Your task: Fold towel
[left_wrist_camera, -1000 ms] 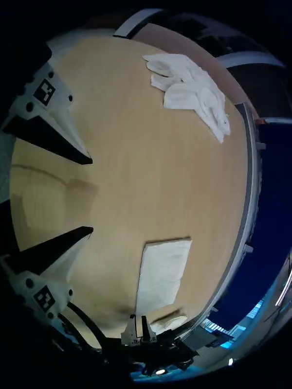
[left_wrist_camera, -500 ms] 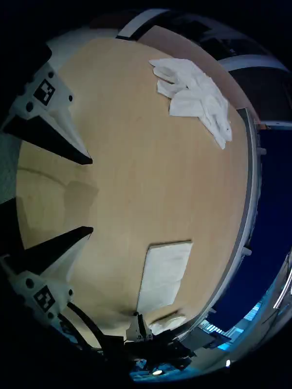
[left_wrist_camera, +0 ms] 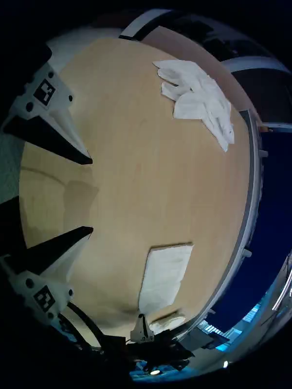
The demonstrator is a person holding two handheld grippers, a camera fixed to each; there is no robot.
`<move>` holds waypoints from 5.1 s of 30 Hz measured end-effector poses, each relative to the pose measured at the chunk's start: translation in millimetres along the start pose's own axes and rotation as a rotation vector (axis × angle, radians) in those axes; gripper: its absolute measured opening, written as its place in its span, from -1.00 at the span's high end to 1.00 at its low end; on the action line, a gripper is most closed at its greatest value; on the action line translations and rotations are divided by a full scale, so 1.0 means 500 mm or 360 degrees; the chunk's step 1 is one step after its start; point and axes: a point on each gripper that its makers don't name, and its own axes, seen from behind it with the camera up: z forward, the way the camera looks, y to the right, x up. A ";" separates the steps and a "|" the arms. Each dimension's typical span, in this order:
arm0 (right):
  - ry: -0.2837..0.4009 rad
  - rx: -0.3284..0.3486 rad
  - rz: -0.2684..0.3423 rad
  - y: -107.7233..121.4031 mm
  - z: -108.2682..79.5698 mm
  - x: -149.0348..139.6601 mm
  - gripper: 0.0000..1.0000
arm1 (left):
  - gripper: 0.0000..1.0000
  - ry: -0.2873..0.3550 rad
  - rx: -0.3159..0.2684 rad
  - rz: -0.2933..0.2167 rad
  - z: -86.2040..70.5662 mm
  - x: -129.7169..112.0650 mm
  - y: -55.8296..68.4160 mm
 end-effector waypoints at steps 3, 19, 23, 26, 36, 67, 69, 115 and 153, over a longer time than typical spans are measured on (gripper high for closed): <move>0.0028 0.0000 -0.0011 -0.001 -0.009 0.022 0.95 | -0.90 0.0001 -0.0003 0.0000 -0.001 -0.001 0.001; 0.0180 0.0042 -0.0219 -0.033 -0.054 0.195 0.95 | -0.90 0.0018 -0.0024 -0.0011 -0.023 0.000 0.007; 0.0177 0.0062 -0.0263 -0.044 -0.048 0.212 0.95 | -0.90 0.0028 -0.0028 -0.0020 -0.028 -0.003 0.008; 0.0189 0.0095 -0.0314 -0.065 -0.045 0.238 0.95 | -0.89 0.0028 -0.0027 -0.0024 -0.035 -0.008 0.008; 0.0209 0.0264 -0.0582 -0.182 0.022 0.341 0.95 | -0.89 0.0077 0.0003 -0.0068 -0.054 -0.018 -0.004; 0.0066 0.0477 -0.0553 -0.340 0.207 0.309 0.14 | -0.89 0.0121 -0.0001 -0.0146 -0.072 -0.036 0.013; 0.0079 0.0483 -0.0559 -0.341 0.201 0.308 -0.22 | -0.89 0.0121 0.0000 -0.0148 -0.073 -0.037 0.012; 0.0179 0.0002 0.0025 -0.223 0.115 0.203 -1.00 | -0.89 0.0112 -0.0023 -0.0089 -0.063 -0.029 0.015; 0.0151 -0.0006 0.0102 -0.234 0.162 0.140 0.63 | -0.89 0.0115 -0.0036 -0.0114 -0.069 -0.032 0.020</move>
